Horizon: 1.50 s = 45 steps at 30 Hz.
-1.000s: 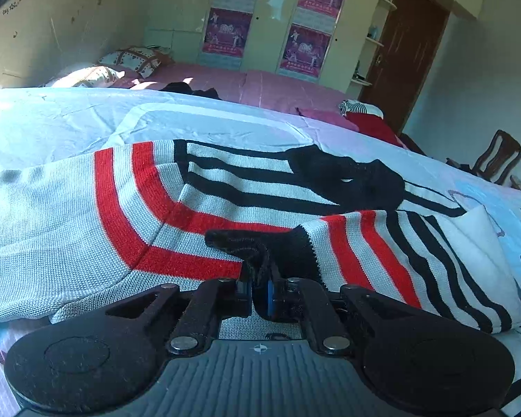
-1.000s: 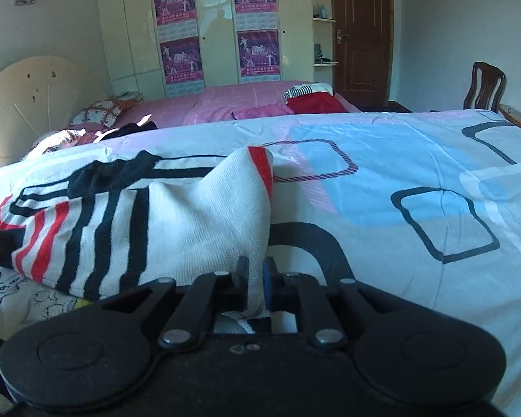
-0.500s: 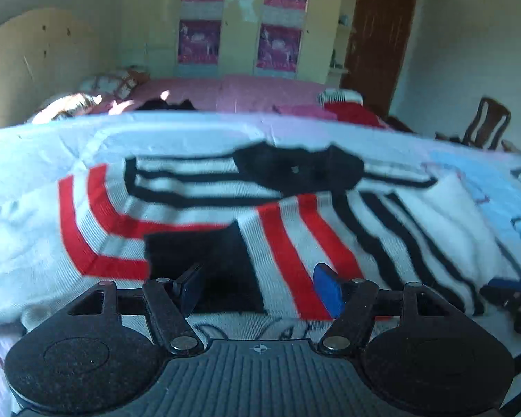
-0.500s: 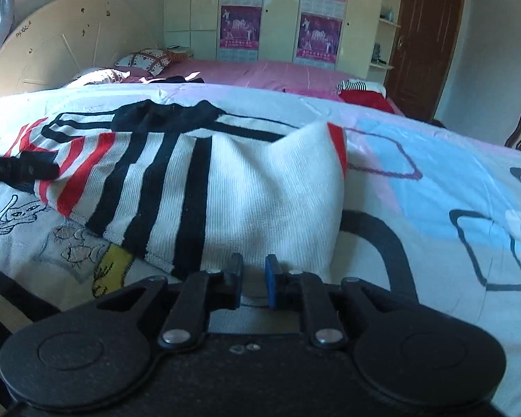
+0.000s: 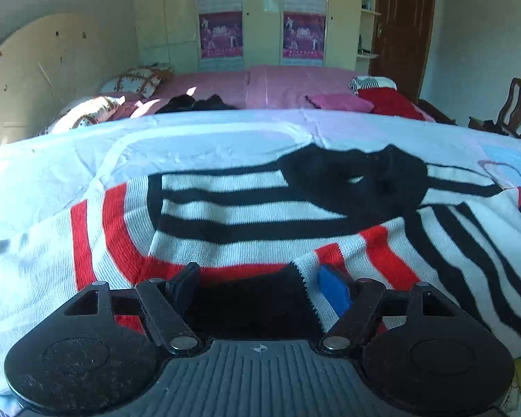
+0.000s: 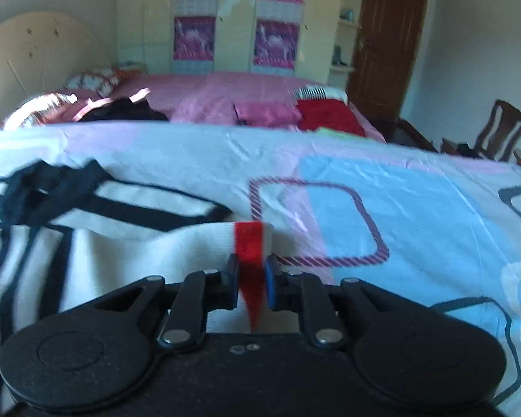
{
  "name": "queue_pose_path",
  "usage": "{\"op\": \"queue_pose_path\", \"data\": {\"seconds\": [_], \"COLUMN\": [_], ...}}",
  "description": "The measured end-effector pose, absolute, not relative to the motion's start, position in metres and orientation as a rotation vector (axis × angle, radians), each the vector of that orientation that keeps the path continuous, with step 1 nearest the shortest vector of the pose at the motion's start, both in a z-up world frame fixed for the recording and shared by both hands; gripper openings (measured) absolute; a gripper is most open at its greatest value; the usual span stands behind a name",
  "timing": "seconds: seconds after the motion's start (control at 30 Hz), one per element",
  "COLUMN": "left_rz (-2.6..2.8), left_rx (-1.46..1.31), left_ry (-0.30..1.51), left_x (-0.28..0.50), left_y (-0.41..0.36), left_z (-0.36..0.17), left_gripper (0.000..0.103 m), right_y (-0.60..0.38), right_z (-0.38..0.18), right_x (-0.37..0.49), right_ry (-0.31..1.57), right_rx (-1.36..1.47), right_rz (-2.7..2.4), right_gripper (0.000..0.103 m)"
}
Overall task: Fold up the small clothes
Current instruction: 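Open the right tool to release the sleeve onto the sweater body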
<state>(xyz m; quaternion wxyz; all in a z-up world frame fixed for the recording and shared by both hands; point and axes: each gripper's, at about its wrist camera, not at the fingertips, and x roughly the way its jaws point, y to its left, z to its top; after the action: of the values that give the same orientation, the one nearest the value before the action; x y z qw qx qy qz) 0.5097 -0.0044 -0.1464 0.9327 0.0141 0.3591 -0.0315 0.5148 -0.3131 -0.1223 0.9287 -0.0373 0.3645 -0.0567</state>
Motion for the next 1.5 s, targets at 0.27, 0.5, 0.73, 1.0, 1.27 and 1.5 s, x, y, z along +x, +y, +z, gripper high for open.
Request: {"op": "queue_pose_path", "data": {"seconds": [0.27, 0.5, 0.73, 1.0, 1.27, 1.5], "left_rz": [-0.01, -0.058, -0.2, -0.175, -0.087, -0.022], "left_rx": [0.032, -0.003, 0.022, 0.179, 0.166, 0.09], "left_ry": [0.722, 0.636, 0.624, 0.707, 0.68, 0.732], "left_x": [0.508, 0.493, 0.525, 0.532, 0.508, 0.497], "left_y": [0.004, -0.01, -0.087, -0.137, -0.101, -0.068], "left_z": [-0.15, -0.118, -0.114, -0.137, -0.126, -0.135], "left_gripper": [0.08, 0.08, 0.08, 0.088, 0.096, 0.1], "right_y": [-0.32, -0.297, -0.26, -0.251, -0.244, -0.223], "right_z": [-0.124, -0.092, -0.105, -0.104, -0.104, -0.113], "right_x": [0.525, 0.485, 0.489, 0.48, 0.483, 0.505], "right_ry": [0.773, 0.687, 0.696, 0.667, 0.695, 0.769], "right_rx": [-0.052, -0.061, -0.077, -0.123, -0.148, -0.178], "right_rz": [-0.123, -0.109, 0.034, 0.075, 0.116, 0.113], "right_gripper": [0.018, 0.021, 0.018, 0.02, 0.02, 0.02]}}
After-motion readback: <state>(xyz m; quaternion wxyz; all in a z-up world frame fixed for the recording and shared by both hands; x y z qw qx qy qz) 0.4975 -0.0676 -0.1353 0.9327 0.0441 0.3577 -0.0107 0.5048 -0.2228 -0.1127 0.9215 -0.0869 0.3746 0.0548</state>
